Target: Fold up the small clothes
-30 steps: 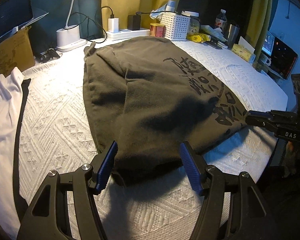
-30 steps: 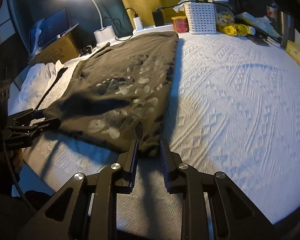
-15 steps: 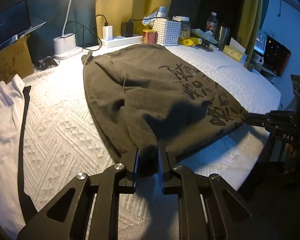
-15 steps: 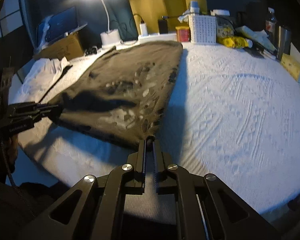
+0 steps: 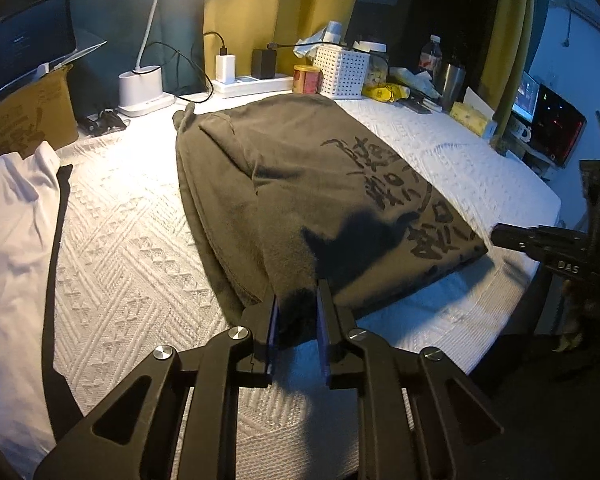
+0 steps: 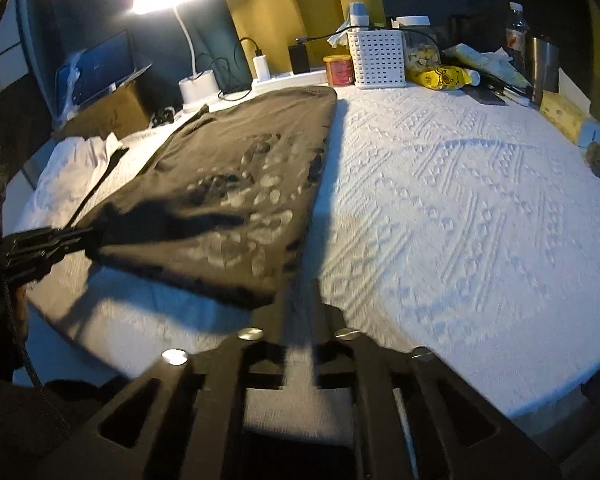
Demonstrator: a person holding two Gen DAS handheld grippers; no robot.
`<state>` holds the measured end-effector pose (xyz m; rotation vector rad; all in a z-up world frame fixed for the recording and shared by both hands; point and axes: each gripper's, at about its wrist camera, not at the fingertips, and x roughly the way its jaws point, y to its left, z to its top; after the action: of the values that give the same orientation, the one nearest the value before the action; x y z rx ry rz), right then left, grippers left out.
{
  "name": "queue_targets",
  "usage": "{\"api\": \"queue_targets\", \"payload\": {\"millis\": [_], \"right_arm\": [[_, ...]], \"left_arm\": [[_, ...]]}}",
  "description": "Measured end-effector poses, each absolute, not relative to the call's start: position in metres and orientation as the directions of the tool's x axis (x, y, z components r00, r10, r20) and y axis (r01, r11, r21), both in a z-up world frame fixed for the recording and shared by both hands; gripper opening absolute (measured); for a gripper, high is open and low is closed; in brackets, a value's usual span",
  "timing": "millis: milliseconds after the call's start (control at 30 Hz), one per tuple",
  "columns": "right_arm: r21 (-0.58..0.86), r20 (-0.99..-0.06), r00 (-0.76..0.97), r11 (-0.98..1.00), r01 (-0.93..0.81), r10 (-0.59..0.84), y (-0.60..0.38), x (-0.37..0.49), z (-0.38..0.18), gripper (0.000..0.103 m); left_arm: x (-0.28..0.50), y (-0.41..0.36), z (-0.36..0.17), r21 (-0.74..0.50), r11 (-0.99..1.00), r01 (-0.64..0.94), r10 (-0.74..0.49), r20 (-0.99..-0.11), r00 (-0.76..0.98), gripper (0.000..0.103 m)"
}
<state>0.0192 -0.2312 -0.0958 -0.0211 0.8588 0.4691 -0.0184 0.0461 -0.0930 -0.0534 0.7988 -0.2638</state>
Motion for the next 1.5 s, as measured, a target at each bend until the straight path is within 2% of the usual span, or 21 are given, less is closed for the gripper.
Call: {"api": "queue_targets", "payload": {"millis": [100,167,233,267,300,500,567,933,1000,1067,1133,1200,1500], "right_arm": [[0.195,-0.735,0.540,0.891,-0.410,0.410,-0.224,0.027,-0.101,0.023],[0.201,-0.740,0.530,0.888,-0.414,0.414,-0.220,0.029,-0.106,0.022],[0.213,-0.740,0.519,0.880,-0.424,0.429,-0.218,0.028,-0.110,0.022],[0.197,-0.737,0.530,0.883,-0.426,0.420,-0.217,0.025,-0.111,0.013],[0.171,-0.735,0.541,0.884,-0.435,0.408,-0.216,0.022,-0.111,0.009],[0.126,-0.742,0.543,0.877,-0.463,0.393,-0.213,0.017,-0.109,0.007],[0.110,-0.747,0.544,0.878,-0.466,0.382,-0.214,0.013,-0.109,0.007],[0.080,-0.776,0.520,0.873,-0.481,0.357,-0.219,0.001,-0.109,0.007],[0.049,-0.785,0.515,0.863,-0.502,0.344,-0.214,0.000,-0.109,0.010],[0.062,-0.792,0.503,0.864,-0.499,0.347,-0.214,0.002,-0.109,0.014],[0.084,-0.798,0.485,0.863,-0.498,0.358,-0.216,0.005,-0.108,0.026],[0.102,-0.799,0.472,0.858,-0.504,0.372,-0.215,0.007,-0.105,0.053],[0.126,-0.782,0.483,0.858,-0.497,0.395,-0.217,0.036,-0.091,0.056]], "left_arm": [[-0.017,0.044,-0.094,-0.141,0.968,0.210,-0.247,-0.707,0.662,0.016],[-0.015,0.045,-0.097,-0.143,0.968,0.204,-0.244,-0.714,0.657,0.026],[-0.013,0.045,-0.100,-0.151,0.968,0.203,-0.248,-0.718,0.650,0.029],[-0.012,0.045,-0.102,-0.153,0.967,0.203,-0.250,-0.722,0.645,0.029],[-0.012,0.045,-0.104,-0.153,0.967,0.206,-0.251,-0.726,0.640,0.029],[-0.019,0.043,-0.107,-0.132,0.959,0.251,-0.266,-0.727,0.633,0.028],[-0.022,0.041,-0.108,-0.128,0.955,0.266,-0.272,-0.729,0.628,0.020],[-0.029,0.042,-0.105,-0.153,0.951,0.267,-0.290,-0.741,0.606,0.023],[-0.029,0.046,-0.102,-0.149,0.956,0.254,-0.278,-0.743,0.609,0.036],[-0.027,0.050,-0.100,-0.133,0.964,0.230,-0.250,-0.744,0.619,0.061],[-0.024,0.056,-0.097,-0.137,0.970,0.200,-0.234,-0.741,0.629,0.063],[-0.018,0.061,-0.093,-0.141,0.975,0.170,-0.219,-0.737,0.640,0.063],[0.015,0.059,-0.085,-0.152,0.978,0.140,-0.207,-0.733,0.648,0.063]]}}
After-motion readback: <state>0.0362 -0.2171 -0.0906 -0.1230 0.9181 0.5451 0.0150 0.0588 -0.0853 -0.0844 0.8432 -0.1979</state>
